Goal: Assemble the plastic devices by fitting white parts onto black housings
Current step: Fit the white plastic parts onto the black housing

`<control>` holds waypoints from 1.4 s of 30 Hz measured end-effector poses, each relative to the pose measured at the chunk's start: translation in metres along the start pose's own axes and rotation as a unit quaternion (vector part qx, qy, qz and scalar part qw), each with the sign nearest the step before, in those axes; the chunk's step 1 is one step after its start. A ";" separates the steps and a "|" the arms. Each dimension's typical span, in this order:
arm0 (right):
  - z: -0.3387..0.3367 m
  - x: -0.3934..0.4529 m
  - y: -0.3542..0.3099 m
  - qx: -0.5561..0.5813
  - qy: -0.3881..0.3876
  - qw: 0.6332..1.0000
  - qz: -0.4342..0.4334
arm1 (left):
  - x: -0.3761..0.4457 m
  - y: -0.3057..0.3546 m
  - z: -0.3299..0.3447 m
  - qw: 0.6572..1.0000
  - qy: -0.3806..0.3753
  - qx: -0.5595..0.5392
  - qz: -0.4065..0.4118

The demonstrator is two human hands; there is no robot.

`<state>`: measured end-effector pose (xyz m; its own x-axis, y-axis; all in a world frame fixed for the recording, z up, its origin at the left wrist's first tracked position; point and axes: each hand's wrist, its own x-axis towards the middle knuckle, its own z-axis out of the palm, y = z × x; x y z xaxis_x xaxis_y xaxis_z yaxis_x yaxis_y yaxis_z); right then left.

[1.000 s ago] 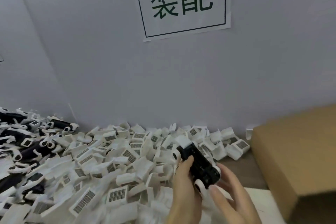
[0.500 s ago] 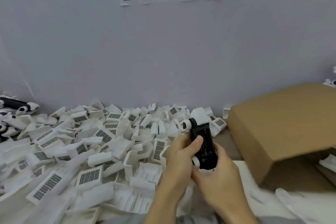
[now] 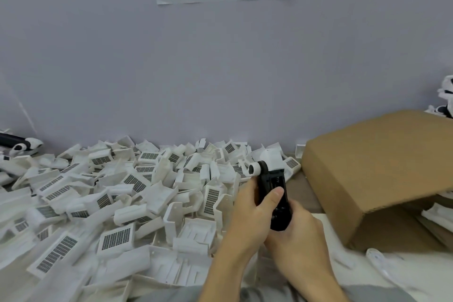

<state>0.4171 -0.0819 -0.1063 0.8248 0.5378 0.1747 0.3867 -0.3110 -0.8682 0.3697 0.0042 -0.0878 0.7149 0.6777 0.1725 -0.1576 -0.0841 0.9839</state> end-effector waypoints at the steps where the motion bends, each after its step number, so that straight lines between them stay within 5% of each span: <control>1: 0.001 0.000 0.001 0.009 -0.008 1.000 0.002 | 0.000 -0.001 0.000 1.000 -0.001 0.010 -0.002; 9: 0.001 0.003 0.002 0.155 -0.068 0.985 -0.025 | 0.003 0.000 0.001 0.998 0.027 0.035 0.049; 17: -0.010 0.012 0.009 0.369 -0.016 0.928 -0.043 | -0.001 -0.004 -0.002 0.974 -0.018 0.184 0.131; 23: -0.010 0.020 0.011 0.297 0.070 0.952 -0.029 | -0.001 -0.009 -0.001 0.933 -0.027 0.321 0.164; 42: -0.013 0.023 0.015 0.393 0.087 0.915 0.006 | 0.000 -0.010 0.002 0.934 -0.043 0.332 0.129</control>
<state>0.4470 -0.0841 -0.1093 0.9064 0.3846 0.1746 0.0168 0.3803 -0.9247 0.3725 0.0035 -0.0974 0.7676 0.5141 0.3828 0.1042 -0.6893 0.7169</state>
